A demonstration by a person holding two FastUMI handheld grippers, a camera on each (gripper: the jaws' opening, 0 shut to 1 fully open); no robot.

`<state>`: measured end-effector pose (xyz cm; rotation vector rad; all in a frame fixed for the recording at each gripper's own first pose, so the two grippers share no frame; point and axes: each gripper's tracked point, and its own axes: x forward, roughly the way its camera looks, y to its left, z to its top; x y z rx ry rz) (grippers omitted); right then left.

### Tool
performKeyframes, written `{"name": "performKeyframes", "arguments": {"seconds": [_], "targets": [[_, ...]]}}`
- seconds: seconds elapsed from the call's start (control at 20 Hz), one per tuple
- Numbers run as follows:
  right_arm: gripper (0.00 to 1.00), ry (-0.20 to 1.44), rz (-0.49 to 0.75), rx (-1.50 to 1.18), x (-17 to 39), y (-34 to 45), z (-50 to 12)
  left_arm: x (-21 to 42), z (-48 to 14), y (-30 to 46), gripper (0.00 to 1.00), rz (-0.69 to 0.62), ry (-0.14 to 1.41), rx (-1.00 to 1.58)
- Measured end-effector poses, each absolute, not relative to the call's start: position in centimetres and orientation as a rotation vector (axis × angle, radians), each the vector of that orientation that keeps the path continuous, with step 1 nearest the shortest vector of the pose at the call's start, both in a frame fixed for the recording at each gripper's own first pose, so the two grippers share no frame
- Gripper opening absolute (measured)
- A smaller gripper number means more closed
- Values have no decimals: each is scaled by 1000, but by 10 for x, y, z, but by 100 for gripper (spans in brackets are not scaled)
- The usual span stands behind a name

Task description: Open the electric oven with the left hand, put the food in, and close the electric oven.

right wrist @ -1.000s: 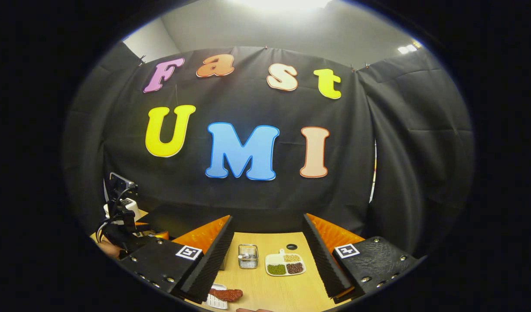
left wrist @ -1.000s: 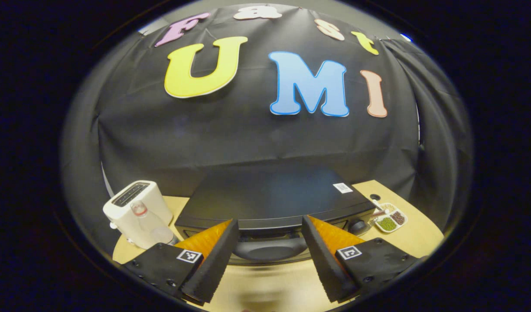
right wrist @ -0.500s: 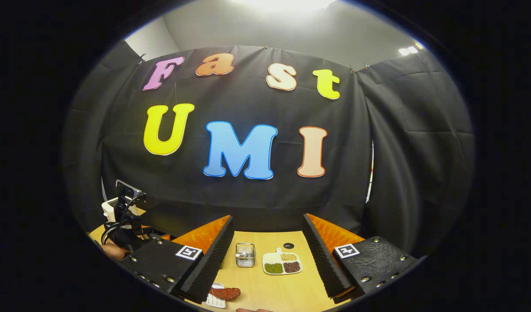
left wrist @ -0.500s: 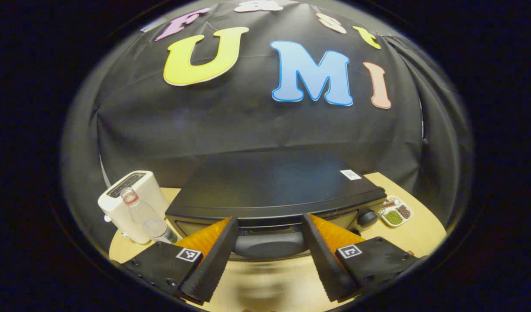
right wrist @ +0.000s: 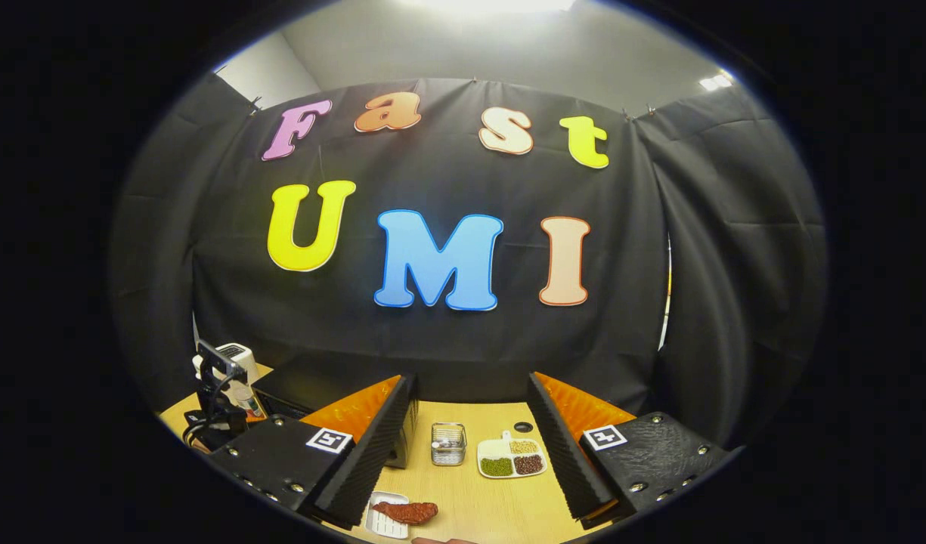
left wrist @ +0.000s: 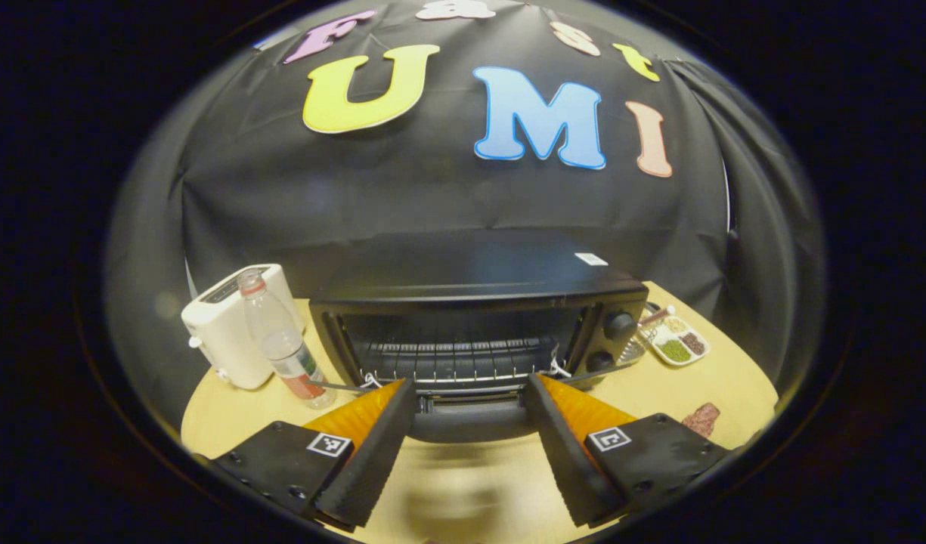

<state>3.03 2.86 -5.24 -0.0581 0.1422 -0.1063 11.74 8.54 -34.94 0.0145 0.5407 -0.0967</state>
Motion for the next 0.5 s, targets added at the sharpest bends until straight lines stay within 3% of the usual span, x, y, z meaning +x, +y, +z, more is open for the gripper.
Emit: {"name": "performKeyframes", "arguments": {"seconds": [0.5], "targets": [[96, 195, -123, -77, 18, 20, -74, 62, -396, 85, 100, -110, 638, 53]]}}
